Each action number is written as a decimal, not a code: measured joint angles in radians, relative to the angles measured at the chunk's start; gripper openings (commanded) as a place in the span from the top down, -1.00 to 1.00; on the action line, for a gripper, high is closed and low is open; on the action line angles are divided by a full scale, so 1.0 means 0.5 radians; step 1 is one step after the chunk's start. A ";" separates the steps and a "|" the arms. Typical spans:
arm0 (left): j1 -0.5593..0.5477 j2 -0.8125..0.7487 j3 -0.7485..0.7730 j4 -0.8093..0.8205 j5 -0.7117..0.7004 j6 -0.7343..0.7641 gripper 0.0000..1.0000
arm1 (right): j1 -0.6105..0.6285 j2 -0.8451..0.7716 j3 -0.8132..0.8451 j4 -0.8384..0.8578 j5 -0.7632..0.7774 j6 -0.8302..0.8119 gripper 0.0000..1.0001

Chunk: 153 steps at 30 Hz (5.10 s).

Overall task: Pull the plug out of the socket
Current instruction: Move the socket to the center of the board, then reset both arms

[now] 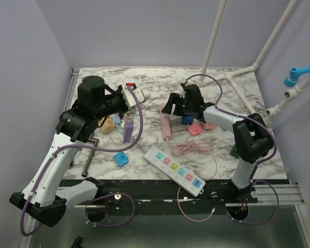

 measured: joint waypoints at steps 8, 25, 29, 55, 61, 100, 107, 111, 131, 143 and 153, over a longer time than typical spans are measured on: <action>0.011 0.292 0.274 -0.043 -0.169 -0.262 1.00 | 0.000 -0.260 0.005 -0.021 0.069 -0.034 -0.64; 0.211 1.371 1.160 0.060 -0.111 -0.764 1.00 | 0.000 -0.993 -0.395 -0.073 0.397 0.066 -0.82; 0.211 1.665 1.437 0.019 -0.260 -0.791 1.00 | 0.000 -1.099 -0.515 -0.081 0.494 0.101 -0.83; 0.230 2.541 1.729 0.052 -1.315 -0.777 1.00 | 0.000 -1.088 -0.576 -0.093 0.706 0.118 -0.87; 0.261 2.548 1.714 0.091 -1.413 -0.790 0.97 | 0.000 -1.039 -0.576 -0.085 0.706 0.112 -0.87; 1.164 0.959 0.784 -0.420 -0.459 -1.027 -0.97 | -0.469 -0.954 -0.249 -0.343 0.619 -0.057 -1.00; 1.312 0.623 0.066 -0.317 -0.277 -1.056 -0.97 | -0.689 -0.940 -0.250 -0.443 0.744 0.011 -1.00; 1.331 0.389 -0.240 -0.095 -0.219 -1.138 -0.97 | -0.724 -0.901 -0.340 -0.325 0.971 -0.066 -1.00; 1.330 0.047 -1.708 1.711 -0.053 -1.512 -0.97 | -0.761 -0.661 -0.978 0.658 1.519 -0.445 -0.99; 1.329 0.237 -2.167 2.771 -0.147 -1.489 -0.97 | -0.766 -0.571 -1.304 1.298 1.531 -0.548 -1.00; 1.128 0.432 -2.400 3.486 -0.393 -1.382 -0.97 | -0.767 -0.527 -1.567 1.939 1.391 -0.726 -1.00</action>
